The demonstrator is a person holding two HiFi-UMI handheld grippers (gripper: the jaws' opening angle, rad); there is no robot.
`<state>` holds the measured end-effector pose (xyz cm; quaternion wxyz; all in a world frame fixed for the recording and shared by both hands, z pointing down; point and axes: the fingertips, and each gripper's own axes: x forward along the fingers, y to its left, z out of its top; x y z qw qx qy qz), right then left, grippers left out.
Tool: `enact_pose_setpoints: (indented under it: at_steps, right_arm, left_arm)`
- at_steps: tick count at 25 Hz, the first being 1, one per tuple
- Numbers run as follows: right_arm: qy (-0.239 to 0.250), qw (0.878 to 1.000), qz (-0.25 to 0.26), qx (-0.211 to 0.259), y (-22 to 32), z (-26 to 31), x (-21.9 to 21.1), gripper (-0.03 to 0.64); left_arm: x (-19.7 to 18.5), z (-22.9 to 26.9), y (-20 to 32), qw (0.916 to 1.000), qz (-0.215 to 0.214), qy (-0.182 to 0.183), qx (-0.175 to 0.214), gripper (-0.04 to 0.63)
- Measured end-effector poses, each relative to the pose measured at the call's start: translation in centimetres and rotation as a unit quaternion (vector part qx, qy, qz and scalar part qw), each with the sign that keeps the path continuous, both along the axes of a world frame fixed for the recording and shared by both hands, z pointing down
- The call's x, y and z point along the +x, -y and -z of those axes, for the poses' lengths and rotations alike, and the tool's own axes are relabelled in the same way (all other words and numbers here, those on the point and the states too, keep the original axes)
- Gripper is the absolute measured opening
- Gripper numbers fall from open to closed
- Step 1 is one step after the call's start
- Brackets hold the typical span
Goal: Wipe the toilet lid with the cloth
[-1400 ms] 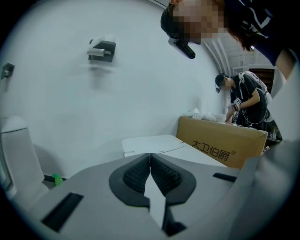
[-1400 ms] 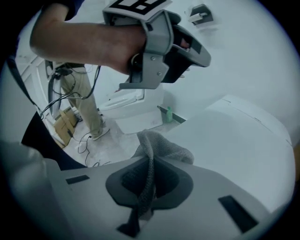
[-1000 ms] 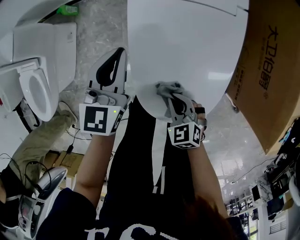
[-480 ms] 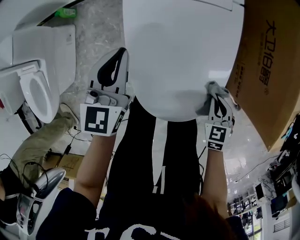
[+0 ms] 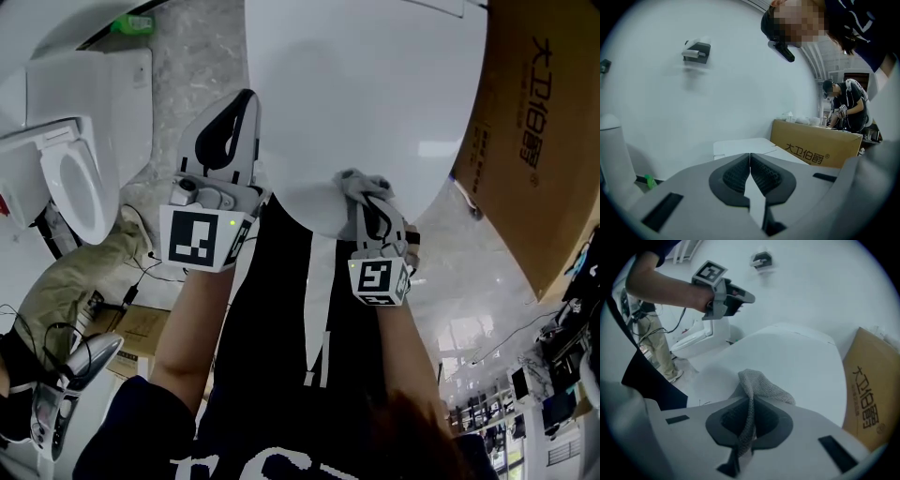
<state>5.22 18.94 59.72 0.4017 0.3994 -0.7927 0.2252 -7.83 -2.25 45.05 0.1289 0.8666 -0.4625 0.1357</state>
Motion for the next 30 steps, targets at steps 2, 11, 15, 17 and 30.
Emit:
enact_pose_setpoints:
  at_steps: [2,11,15,17,30]
  right_arm:
    - [0.019,0.999,0.043,-0.001,-0.1,0.0,-3.7,0.025]
    - [0.068,0.976,0.205,-0.027,-2.2,0.0,-13.8,0.025]
    - [0.072,0.964,0.253,-0.045,-4.8,0.0,-11.9,0.025]
    - [0.065,0.960,0.268,-0.053,-6.5,0.0,-9.5,0.025]
    - [-0.063,0.998,0.017,0.006,1.4,4.6,17.2,0.023]
  left_arm:
    - [-0.1,0.0,-0.1,1.0000,0.002,0.000,0.002,0.021]
    - [0.2,-0.1,-0.5,0.9998,0.019,-0.008,-0.002,0.021]
    - [0.6,-0.1,-0.6,0.9997,0.021,-0.013,-0.004,0.021]
    - [0.9,-0.2,-0.8,0.9996,0.024,-0.014,-0.009,0.021]
    - [2.7,7.3,-1.0,0.9993,0.028,-0.019,0.016,0.021]
